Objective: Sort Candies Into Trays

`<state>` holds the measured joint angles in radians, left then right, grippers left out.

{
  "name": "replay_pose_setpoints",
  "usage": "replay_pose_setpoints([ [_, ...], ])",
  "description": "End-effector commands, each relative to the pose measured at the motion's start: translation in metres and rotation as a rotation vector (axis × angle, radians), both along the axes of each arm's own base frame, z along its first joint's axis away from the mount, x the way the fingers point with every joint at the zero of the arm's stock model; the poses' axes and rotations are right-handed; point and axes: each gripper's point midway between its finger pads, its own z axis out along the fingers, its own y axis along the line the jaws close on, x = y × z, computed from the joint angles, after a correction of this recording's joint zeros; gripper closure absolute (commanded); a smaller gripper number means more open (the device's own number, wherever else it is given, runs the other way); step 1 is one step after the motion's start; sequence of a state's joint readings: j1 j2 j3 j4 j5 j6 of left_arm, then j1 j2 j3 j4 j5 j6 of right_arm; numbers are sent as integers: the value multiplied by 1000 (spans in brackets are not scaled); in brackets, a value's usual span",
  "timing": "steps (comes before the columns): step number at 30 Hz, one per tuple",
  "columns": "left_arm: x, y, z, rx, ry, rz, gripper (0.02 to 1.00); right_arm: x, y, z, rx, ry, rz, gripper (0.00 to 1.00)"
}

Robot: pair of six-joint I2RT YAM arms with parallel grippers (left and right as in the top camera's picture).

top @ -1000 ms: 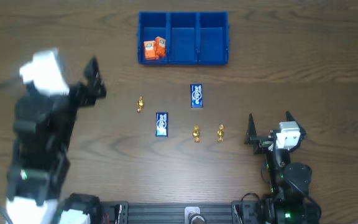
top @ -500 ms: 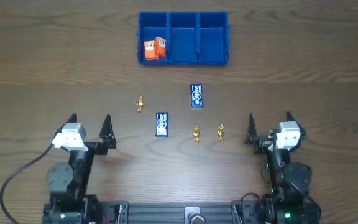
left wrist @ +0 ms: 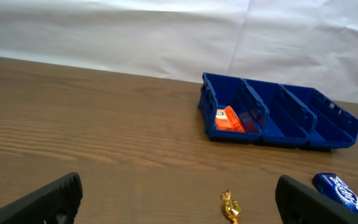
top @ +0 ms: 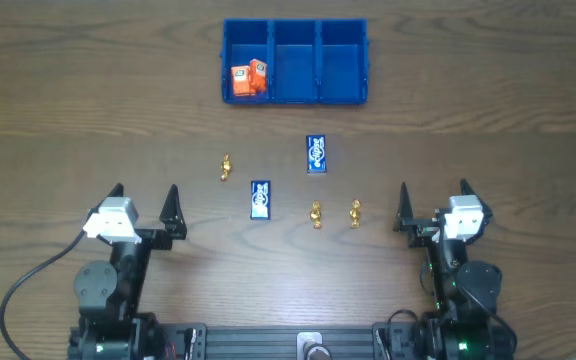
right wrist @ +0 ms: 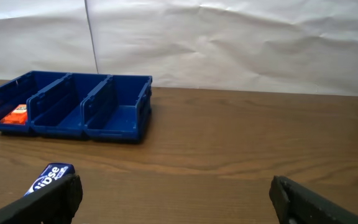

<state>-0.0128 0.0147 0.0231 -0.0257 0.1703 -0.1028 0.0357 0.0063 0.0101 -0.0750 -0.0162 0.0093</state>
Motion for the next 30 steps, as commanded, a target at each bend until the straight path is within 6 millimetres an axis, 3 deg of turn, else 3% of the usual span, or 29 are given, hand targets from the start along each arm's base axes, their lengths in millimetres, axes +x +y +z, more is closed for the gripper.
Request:
replay_pose_setpoints([
  [1,-1,0,-15,12,44,-6,20,0,0,-2,-14,4,5,3],
  [5,-1,0,-15,12,44,-6,20,0,1,1,-12,-8,6,3],
  [8,-1,0,-15,12,44,-6,20,4,6,25,231,19,20,3],
  [11,-1,0,-15,12,44,-6,20,15,18,51,233,158,63,3],
  [14,-1,0,-15,12,44,-6,20,45,50,74,219,364,148,3],
  [16,-1,0,-15,12,44,-6,20,69,91,76,195,505,240,3],
  [19,-1,0,-15,12,44,-6,20,89,166,48,160,734,330,3],
  [22,-1,0,-15,12,44,-6,20,84,229,-9,94,997,322,3],
  [27,-1,0,-15,12,44,-6,20,53,291,-92,16,1248,240,3],
  [30,-1,0,-15,12,44,-6,23,32,307,-121,-2,1308,183,3],
])
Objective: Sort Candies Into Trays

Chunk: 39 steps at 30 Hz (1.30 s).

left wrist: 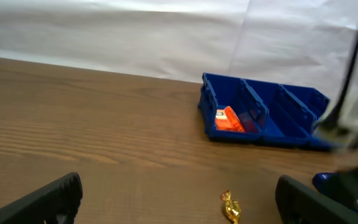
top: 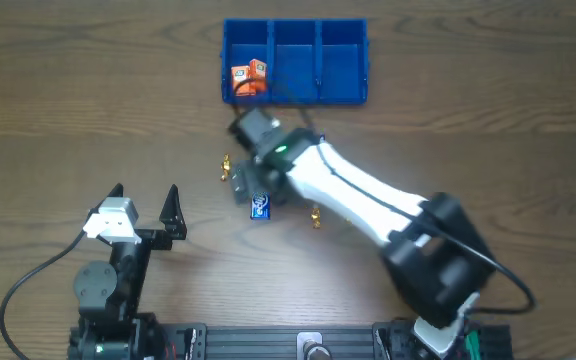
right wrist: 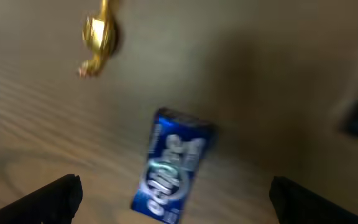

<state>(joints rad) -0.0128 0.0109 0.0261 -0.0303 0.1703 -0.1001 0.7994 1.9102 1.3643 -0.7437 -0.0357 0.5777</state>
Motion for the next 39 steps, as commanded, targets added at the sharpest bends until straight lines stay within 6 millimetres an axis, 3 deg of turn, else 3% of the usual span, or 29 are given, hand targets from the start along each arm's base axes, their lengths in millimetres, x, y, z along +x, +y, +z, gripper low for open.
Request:
replay_pose_setpoints([
  [1,-1,0,-17,10,46,-5,20,-13,17,-19,-46,32,-113,3],
  [5,-1,0,-17,10,46,-5,20,-17,6,-39,-127,43,-187,3],
  [13,-1,0,-17,10,46,-5,20,-8,-2,-52,-170,8,-284,25],
  [14,-1,0,-17,10,46,-5,20,-7,-1,-52,-165,5,-283,91],
  [17,-1,0,-17,10,46,-5,23,-8,0,-52,-164,4,-281,426],
  [19,-1,0,-17,10,46,-5,20,-8,0,-52,-164,3,-278,511],
  [20,-1,0,-17,10,46,-5,20,-8,0,-52,-166,1,-277,621],
  [23,-1,0,-17,10,46,-5,20,-5,2,-45,-167,-9,-271,669],
  [25,-1,0,-17,10,46,-5,20,4,1,-17,-182,-60,-255,691],
  [27,-1,0,-17,10,46,-5,23,30,-7,32,-195,-158,-230,691],
  [29,-1,0,-17,10,46,-5,20,77,-25,91,-221,-294,-241,700],
  [33,-1,0,-17,10,46,-5,20,171,-53,162,-180,-484,-240,702],
  [36,-1,0,-17,10,46,-5,20,218,-64,168,-145,-569,-285,700],
  [39,-1,0,-17,10,46,-5,20,252,-71,139,-122,-577,-302,700],
])
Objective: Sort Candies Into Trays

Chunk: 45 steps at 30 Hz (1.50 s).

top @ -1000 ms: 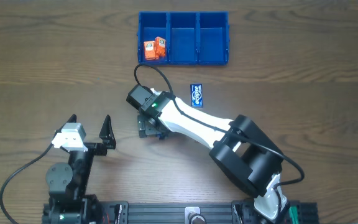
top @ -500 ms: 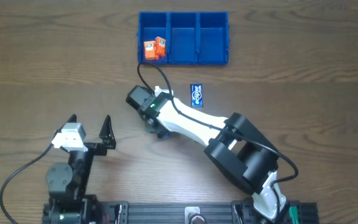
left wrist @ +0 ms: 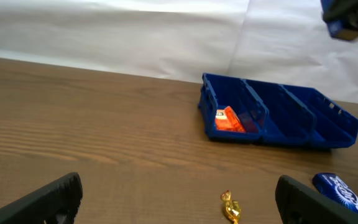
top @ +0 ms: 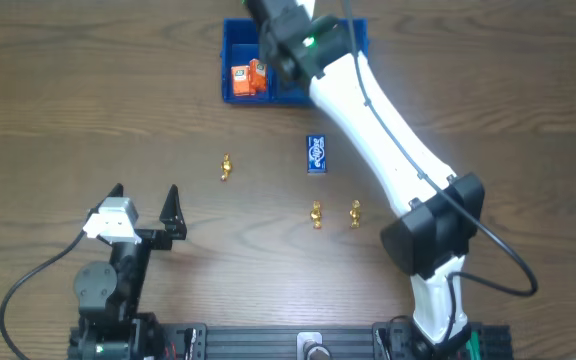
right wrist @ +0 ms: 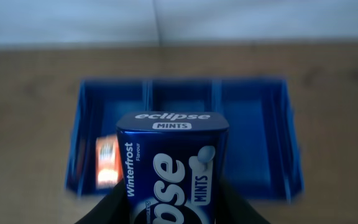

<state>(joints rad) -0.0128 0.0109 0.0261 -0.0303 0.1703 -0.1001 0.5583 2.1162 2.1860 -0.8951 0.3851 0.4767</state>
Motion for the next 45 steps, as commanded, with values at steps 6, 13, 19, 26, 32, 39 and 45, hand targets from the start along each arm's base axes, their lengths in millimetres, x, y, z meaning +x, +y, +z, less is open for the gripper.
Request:
replay_pose_setpoints([
  [6,-1,0,-17,10,46,-5,20,53,-9,-102,-37,96,39,700],
  [13,-1,0,-17,10,46,-5,20,52,-7,-115,-40,121,43,362],
  [19,-1,0,-17,10,46,-5,20,30,-7,-93,-38,155,71,180],
  [26,-1,0,-17,10,46,-5,20,-91,-34,-105,-69,289,84,154],
  [32,-1,0,-17,10,46,-5,20,-134,-37,-203,-85,502,53,145],
  [39,-1,0,-17,10,46,-5,20,-142,-46,-253,-89,620,-13,207],
  [45,-1,0,-17,10,46,-5,20,-143,-43,-253,-69,625,-12,665],
])
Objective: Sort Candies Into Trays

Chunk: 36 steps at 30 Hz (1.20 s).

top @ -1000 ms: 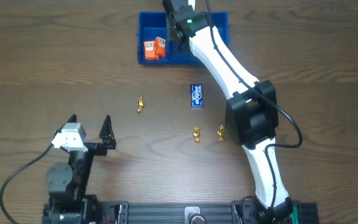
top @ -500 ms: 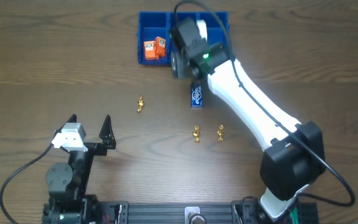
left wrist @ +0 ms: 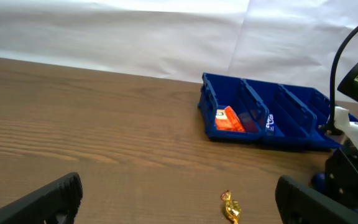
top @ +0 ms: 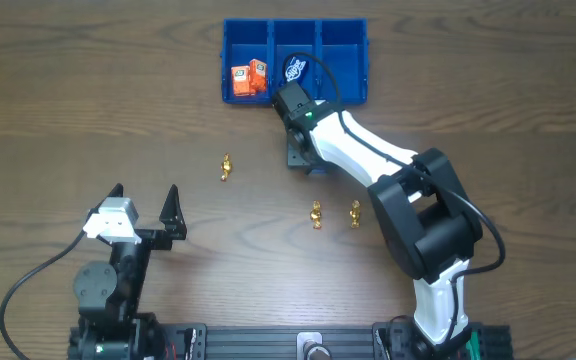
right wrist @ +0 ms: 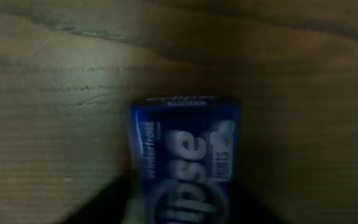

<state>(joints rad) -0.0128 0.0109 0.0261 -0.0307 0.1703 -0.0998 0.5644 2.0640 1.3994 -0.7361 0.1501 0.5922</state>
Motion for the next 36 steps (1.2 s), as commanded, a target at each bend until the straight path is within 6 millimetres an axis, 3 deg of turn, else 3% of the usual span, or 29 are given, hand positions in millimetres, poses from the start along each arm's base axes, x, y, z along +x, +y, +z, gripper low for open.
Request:
replay_pose_setpoints([
  [1,-1,0,-17,9,46,-5,20,-3,-3,-11,-4,30,-19,711],
  [3,-1,0,-17,9,46,-5,20,-3,-3,-9,-3,26,-19,735],
  [5,-1,0,-17,9,46,-5,20,0,2,12,11,-23,-9,750],
  [6,-1,0,-17,9,46,-5,20,5,3,34,11,-73,-7,750],
  [7,-1,0,-17,9,46,-5,23,15,4,67,12,-148,-11,750],
  [8,-1,0,-17,9,46,-5,20,28,4,108,15,-229,-14,748],
  [9,-1,0,-17,9,46,-5,20,38,4,135,5,-278,-23,748],
  [10,-1,0,-17,9,46,-5,20,60,5,181,-8,-367,-15,744],
  [12,-1,0,-17,9,46,-5,20,92,14,228,9,-462,13,741],
  [13,-1,0,-17,9,46,-5,23,109,17,240,16,-497,14,741],
  [15,-1,0,-17,9,46,-5,20,139,17,237,26,-525,-15,720],
  [17,-1,0,-17,9,46,-5,20,158,25,201,56,-485,-11,715],
  [20,-1,0,-17,9,46,-5,20,168,27,150,58,-401,-19,715],
  [23,-1,0,-17,9,46,-5,20,169,28,124,45,-361,-33,715],
  [29,-1,0,-17,9,46,-5,20,171,31,120,50,-363,-29,658],
  [31,-1,0,-17,9,46,-5,20,171,33,120,52,-367,-27,465],
  [34,-1,0,-17,9,46,-5,20,171,36,121,59,-372,-23,338],
  [36,-1,0,-17,9,46,-5,20,170,45,125,68,-385,-9,316],
])
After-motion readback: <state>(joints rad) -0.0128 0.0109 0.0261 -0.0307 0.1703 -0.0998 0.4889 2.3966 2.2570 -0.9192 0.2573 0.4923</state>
